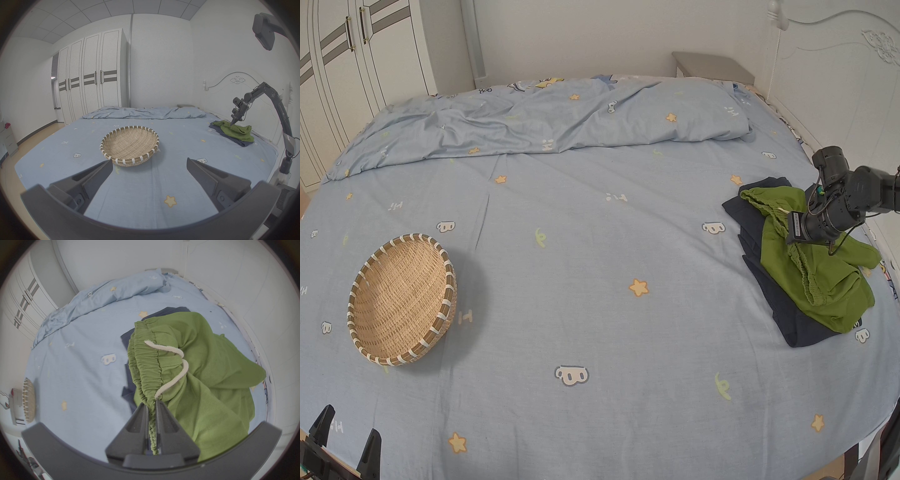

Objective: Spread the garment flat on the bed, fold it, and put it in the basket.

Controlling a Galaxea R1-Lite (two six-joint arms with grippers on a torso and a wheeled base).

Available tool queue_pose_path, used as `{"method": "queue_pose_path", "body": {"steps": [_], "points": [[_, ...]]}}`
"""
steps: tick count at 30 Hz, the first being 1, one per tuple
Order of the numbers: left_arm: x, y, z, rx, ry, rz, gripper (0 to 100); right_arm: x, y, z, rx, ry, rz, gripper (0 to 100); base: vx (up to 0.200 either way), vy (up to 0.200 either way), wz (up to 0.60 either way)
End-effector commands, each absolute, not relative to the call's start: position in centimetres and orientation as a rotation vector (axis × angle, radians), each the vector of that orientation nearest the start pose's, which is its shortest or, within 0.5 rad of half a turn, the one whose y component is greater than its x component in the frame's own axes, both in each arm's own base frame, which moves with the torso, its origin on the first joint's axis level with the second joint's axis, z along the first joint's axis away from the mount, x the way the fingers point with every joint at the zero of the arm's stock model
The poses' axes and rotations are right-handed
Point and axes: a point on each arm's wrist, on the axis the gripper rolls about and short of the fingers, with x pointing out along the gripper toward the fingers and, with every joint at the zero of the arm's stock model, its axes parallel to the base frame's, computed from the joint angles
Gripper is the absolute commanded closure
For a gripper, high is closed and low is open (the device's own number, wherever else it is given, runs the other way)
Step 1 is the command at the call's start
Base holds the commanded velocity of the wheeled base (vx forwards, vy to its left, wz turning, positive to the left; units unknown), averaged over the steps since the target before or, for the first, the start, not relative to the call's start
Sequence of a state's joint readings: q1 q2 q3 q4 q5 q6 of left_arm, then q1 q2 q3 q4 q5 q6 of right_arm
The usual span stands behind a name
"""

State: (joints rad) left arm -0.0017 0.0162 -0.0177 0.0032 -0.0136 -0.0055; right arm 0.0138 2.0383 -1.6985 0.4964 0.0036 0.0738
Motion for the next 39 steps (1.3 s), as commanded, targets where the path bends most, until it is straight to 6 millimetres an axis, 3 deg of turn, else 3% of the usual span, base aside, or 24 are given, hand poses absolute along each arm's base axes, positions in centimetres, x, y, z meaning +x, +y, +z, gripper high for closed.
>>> {"method": "queue_pose_path", "body": {"steps": [1,5,9,12,13,15,18,21,26,27,28,35,39], "points": [[-2.2,0.0,7.6,-0.006,0.008,-0.015,0,36.7,3.1,26.7,0.134,0.808,0.089,100,0.0,0.0,0.0],[-2.2,0.0,7.6,-0.006,0.008,-0.015,0,35.0,4.7,28.3,0.158,0.828,0.118,100,0.0,0.0,0.0],[-2.2,0.0,7.6,-0.006,0.008,-0.015,0,33.8,6.1,28.3,0.161,0.851,0.147,100,0.0,0.0,0.0],[-2.2,0.0,7.6,-0.006,0.008,-0.015,0,30.3,9.1,28.6,0.16,0.845,0.232,100,0.0,0.0,0.0],[-2.2,0.0,7.6,-0.006,0.008,-0.015,0,30.3,9.1,28.6,0.16,0.845,0.232,100,0.0,0.0,0.0],[-2.2,0.0,7.6,-0.006,0.008,-0.015,0,27.6,11.7,28.5,0.169,0.827,0.315,100,0.0,0.0,0.0],[-2.2,0.0,7.6,-0.006,0.008,-0.015,0,25.9,14.1,27.4,0.171,0.831,0.37,100,0.0,0.0,0.0],[-2.2,0.0,7.6,-0.006,0.008,-0.015,0,25.3,15.4,26.7,0.158,0.832,0.382,100,0.0,0.0,0.0],[-2.2,0.0,7.6,-0.006,0.008,-0.015,0,24.5,20.6,25.7,0.172,0.789,0.425,100,0.0,0.0,0.0],[-2.2,0.0,7.6,-0.006,0.008,-0.015,0,24.4,20.8,25.7,0.172,0.79,0.428,100,0.0,0.0,0.0],[-2.2,0.0,7.6,-0.006,0.008,-0.015,0,24.2,22.6,25.2,0.163,0.784,0.446,100,0.0,0.0,0.0],[-2.2,0.0,7.6,-0.006,0.008,-0.015,0,23.5,29.1,25.3,0.133,0.748,0.551,100,0.0,0.0,0.0],[-2.2,0.0,7.6,-0.006,0.008,-0.015,0,23.2,34.5,23.8,0.163,0.758,0.604,100,0.0,0.0,0.0]]}}
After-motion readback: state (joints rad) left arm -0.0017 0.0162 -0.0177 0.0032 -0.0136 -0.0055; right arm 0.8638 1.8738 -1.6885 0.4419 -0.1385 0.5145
